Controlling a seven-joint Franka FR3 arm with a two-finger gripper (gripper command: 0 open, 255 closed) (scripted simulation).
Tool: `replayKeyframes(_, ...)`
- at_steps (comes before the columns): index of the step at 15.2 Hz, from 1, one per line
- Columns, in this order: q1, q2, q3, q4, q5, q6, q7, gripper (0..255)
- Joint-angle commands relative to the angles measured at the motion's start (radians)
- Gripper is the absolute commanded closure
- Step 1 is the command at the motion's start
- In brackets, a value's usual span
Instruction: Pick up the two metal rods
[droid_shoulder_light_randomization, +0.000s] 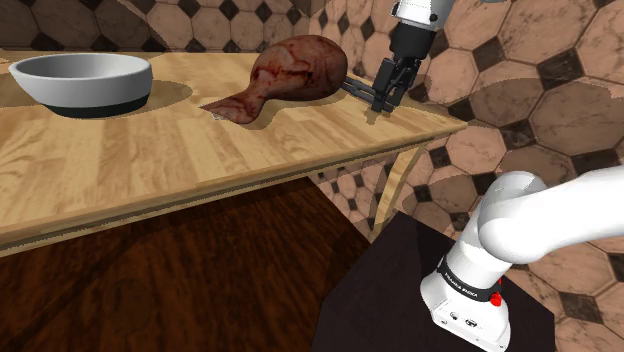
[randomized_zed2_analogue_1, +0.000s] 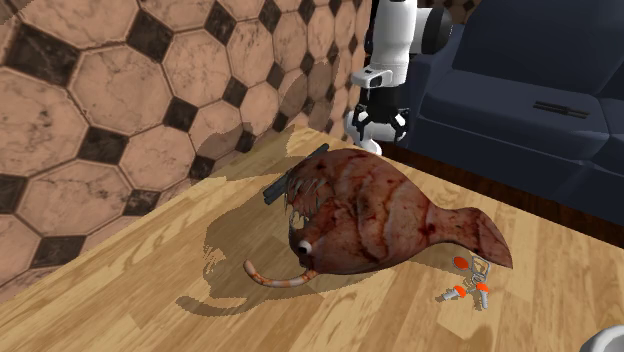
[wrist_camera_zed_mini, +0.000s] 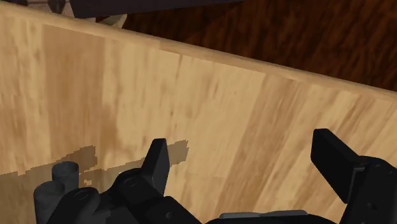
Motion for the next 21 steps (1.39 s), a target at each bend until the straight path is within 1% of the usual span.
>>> replayKeyframes(1,0.0,0.0,0.0,0.0,0.0,0.0,0.0,0)
replayKeyframes(10,-0.087,0.295,-0.085,0.209,-0.073,0.046,-0.003,0)
replayKeyframes(19,-0.156,0.582,-0.169,0.478,-0.105,0.031,-0.006,0)
replayKeyframes(21,-0.156,0.577,-0.169,0.446,-0.106,0.059,-0.005,0)
